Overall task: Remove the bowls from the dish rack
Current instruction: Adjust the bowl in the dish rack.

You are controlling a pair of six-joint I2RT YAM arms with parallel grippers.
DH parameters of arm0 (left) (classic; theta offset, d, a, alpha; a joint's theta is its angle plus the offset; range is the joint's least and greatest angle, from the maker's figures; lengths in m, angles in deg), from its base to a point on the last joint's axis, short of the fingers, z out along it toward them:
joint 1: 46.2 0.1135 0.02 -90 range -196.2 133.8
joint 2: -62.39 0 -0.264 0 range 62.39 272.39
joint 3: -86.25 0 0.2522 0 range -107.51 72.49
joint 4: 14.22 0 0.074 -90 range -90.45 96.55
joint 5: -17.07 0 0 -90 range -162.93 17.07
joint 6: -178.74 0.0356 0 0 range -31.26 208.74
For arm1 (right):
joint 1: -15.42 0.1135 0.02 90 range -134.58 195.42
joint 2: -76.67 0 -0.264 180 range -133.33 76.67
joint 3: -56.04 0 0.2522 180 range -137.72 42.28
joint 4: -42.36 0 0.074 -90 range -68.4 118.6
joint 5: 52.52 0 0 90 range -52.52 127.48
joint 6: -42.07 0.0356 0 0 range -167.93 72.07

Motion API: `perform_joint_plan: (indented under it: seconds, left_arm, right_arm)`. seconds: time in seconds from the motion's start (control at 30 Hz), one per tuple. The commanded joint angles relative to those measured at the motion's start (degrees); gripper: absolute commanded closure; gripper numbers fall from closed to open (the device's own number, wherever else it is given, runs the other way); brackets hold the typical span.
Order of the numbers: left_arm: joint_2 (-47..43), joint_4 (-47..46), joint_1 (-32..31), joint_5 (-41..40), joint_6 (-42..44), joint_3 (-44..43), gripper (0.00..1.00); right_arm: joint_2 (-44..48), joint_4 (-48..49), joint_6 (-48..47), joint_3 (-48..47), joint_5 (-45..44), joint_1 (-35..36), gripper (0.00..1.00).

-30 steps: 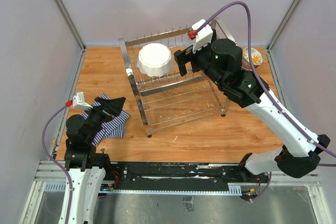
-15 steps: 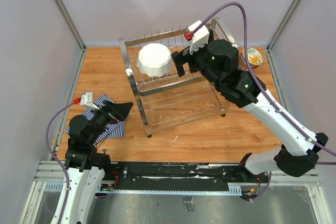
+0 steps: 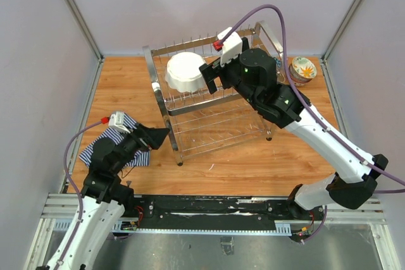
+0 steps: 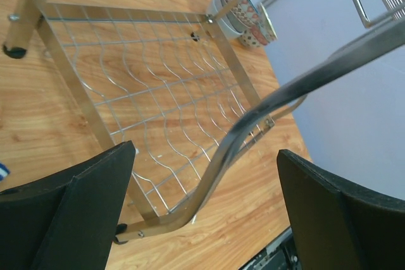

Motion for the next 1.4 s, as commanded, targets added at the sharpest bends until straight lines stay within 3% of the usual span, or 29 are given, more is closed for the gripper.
perform_joint_plan:
  seconds: [0.0,0.17,0.8,0.97,1.17,1.37]
  left_arm:
    - [2.6,-5.0,-5.8,-5.7,1.2,0.4,0.0]
    - [6.5,-7.6,-9.9,-11.6,1.6,1.2,0.0]
    - [14.8,-19.0,-9.4,-23.7,5.9,4.0,0.0]
    - [19.7,-22.4,-5.2,-21.2,6.9,2.5,0.0]
    - [25.6,-26.4,4.5,-13.7,6.7,2.3,0.0]
    - [28.9,-27.3,5.6,-12.5,7.6,-0.6,0.0]
  right_arm:
    - [-0.3,2.0,-1.0,-1.0,-1.4,0.8,0.02]
    - [-0.4,2.3,-1.0,-0.6,-1.3,0.7,0.02]
    - [1.1,4.6,-2.3,3.6,-0.7,0.7,0.02]
    - [0.6,5.1,-2.8,3.8,-0.7,0.7,0.02]
    - [0.0,5.5,-3.6,3.5,-0.9,0.7,0.02]
    - [-0.3,5.7,-4.3,3.5,-1.4,0.7,0.02]
